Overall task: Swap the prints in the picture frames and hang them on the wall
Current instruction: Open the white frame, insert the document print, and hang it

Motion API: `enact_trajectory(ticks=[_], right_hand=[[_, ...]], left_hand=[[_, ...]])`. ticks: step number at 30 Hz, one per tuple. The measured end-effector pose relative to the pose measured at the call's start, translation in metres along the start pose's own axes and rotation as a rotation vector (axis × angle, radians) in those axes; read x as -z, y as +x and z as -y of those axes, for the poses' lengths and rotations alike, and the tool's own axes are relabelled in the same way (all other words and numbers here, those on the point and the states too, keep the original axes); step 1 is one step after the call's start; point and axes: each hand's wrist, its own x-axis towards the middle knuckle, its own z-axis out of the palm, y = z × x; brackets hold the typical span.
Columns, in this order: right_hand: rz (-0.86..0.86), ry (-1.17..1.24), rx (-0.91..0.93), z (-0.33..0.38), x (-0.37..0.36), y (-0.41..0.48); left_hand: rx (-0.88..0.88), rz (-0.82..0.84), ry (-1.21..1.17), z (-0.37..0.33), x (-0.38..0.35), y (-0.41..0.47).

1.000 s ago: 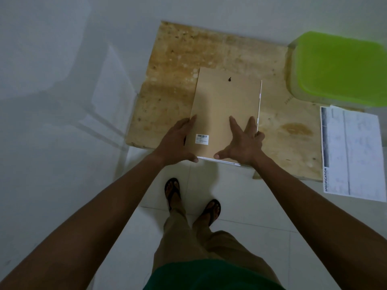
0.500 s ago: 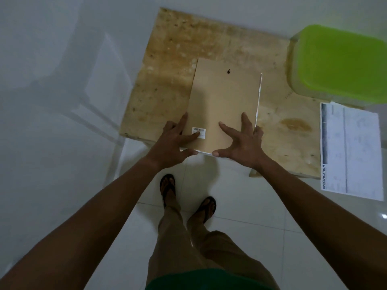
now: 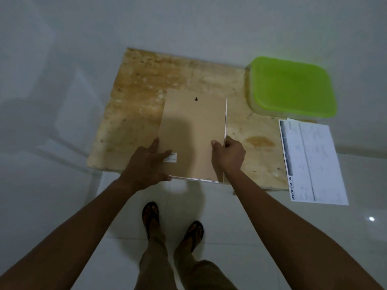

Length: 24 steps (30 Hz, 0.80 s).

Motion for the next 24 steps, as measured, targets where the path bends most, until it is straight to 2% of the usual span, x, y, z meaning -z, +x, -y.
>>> enact_trajectory(ticks=[10,14,20,24], right_hand=[[0.084,-0.006,-0.11,0.007,0.016,0.024],[0.031,-0.005,-0.094,0.023,0.019,0.05],[0.021,0.05,-0.111,0.036,0.01,0.067],[0.004,0.1,-0.164,0.034,0.007,0.073]], left_hand=[[0.036,0.064,0.042,-0.014,0.018,0.0],[-0.014,0.074,0.069,-0.02,0.028,0.003],[0.052,0.051,-0.059,-0.027,0.048,0.038],[0.092,0.153,0.071,-0.031,0.049,0.062]])
